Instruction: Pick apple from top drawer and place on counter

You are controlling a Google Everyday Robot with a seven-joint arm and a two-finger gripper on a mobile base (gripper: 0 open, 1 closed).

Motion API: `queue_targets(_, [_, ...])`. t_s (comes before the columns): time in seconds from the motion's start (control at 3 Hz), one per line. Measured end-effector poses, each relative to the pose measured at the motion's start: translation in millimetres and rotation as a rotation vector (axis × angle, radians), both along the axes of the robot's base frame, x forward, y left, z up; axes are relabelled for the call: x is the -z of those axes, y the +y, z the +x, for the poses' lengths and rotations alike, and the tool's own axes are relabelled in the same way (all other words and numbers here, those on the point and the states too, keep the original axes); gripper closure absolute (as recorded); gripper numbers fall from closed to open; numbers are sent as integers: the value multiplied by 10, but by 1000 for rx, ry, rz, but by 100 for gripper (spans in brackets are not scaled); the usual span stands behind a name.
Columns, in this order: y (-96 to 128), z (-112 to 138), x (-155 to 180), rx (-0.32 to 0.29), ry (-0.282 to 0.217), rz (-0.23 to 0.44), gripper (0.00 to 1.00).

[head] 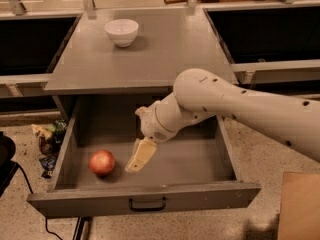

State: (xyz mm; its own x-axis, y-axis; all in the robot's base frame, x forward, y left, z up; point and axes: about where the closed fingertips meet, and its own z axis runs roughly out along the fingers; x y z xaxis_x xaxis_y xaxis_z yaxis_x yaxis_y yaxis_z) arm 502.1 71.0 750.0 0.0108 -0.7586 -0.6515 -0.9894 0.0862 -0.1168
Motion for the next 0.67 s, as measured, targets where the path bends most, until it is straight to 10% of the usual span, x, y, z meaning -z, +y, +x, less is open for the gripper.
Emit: queue_targets(0.67, [522,168,348,-43,-39,6,0])
